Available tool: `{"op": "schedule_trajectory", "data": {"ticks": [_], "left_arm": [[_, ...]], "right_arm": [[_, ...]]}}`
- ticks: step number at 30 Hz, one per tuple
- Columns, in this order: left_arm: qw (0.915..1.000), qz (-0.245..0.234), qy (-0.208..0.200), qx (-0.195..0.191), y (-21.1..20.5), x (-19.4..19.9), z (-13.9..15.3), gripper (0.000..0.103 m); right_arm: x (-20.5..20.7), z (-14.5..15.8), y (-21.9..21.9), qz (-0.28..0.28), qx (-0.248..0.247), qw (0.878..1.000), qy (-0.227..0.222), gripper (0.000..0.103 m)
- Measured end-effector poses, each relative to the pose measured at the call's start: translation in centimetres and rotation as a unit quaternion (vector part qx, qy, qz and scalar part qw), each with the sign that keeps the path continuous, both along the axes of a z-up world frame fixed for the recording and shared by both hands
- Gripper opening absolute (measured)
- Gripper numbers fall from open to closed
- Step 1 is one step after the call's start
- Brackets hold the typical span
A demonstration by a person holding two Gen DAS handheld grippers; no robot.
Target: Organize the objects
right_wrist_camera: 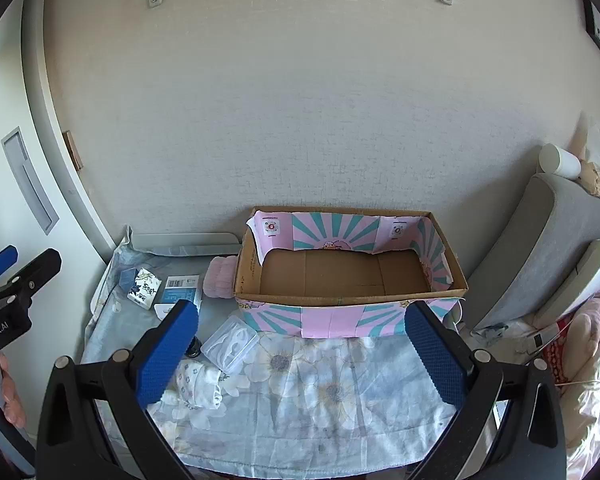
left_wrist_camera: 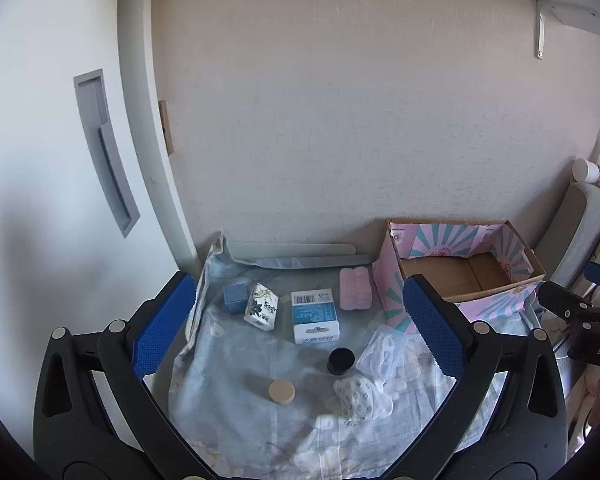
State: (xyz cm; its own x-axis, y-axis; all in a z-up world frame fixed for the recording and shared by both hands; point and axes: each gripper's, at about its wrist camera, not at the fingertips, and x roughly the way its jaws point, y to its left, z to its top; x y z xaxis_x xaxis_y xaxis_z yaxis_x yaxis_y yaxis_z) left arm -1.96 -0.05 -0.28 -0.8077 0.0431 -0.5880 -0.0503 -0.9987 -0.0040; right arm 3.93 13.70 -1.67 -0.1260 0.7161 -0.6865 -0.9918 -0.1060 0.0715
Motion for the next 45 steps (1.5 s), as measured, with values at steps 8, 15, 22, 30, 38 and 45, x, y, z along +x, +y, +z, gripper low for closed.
{"op": "schedule_trajectory", "data": {"ticks": [8,15,22,30,38,45], "left_arm": [[0.9998,-0.012,-0.013,0.007,0.1,-0.2,-0.4,0.103],[0.9912,-0.130,-0.010,0.023,-0.1,-0.3,-0.3,0.103],[0.9914,-0.130,-0.001,0.015,0.1,-0.3,0.0,0.103],[0.9890,-0.145,-0.004,0.028,0.0,-0.3,0.3,0.103],[0.9879,-0.152,0.000,0.032,-0.2,-0.3,0.5,0.103],[0.9878,-0.153,0.007,0.025,-0.1,0.0,0.8,0.103]], "right_arm": [[-0.1,-0.1,-0.2,-0.003,0.001,1.000,-0.004,0.103],[-0.2,-0.1,0.1,-0.002,0.001,1.000,-0.002,0.103],[-0.2,0.0,0.0,-0.032,0.007,0.999,0.003,0.103],[0.0,0.1,0.0,-0.037,0.009,0.999,0.009,0.103],[0.0,0.1,0.0,-0.088,0.012,0.996,0.018,0.103],[0.0,0.1,0.0,-0.104,0.015,0.994,0.022,0.103]]}}
